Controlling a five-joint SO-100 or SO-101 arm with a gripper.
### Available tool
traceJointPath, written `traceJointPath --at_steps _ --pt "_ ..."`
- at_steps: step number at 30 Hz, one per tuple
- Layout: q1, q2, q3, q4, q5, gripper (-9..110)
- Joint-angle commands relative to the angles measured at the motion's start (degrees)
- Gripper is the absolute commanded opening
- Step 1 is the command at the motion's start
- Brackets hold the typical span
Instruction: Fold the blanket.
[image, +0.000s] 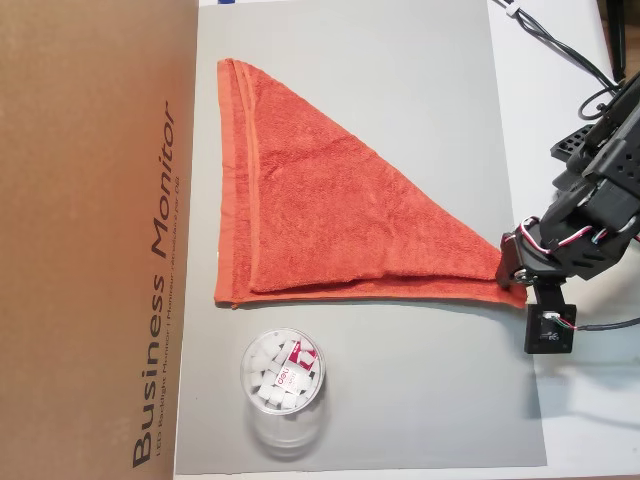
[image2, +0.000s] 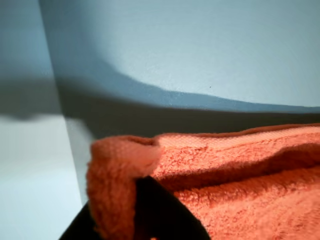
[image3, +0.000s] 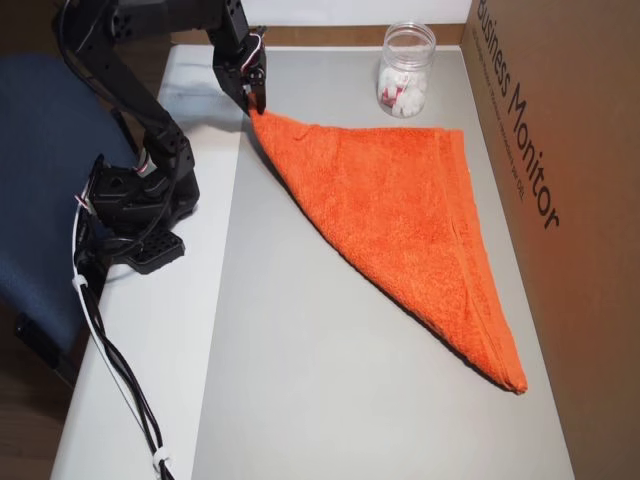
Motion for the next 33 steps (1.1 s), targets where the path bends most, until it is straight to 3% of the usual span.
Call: traceJointPath --at_steps 1,13,33 --pt "-1.6 5.3 0.2 1.4 2.0 0" --pt "-5.4 18.4 1.1 6.0 13.0 0" --pt "7.7 30.1 -3.6 5.9 17.1 0"
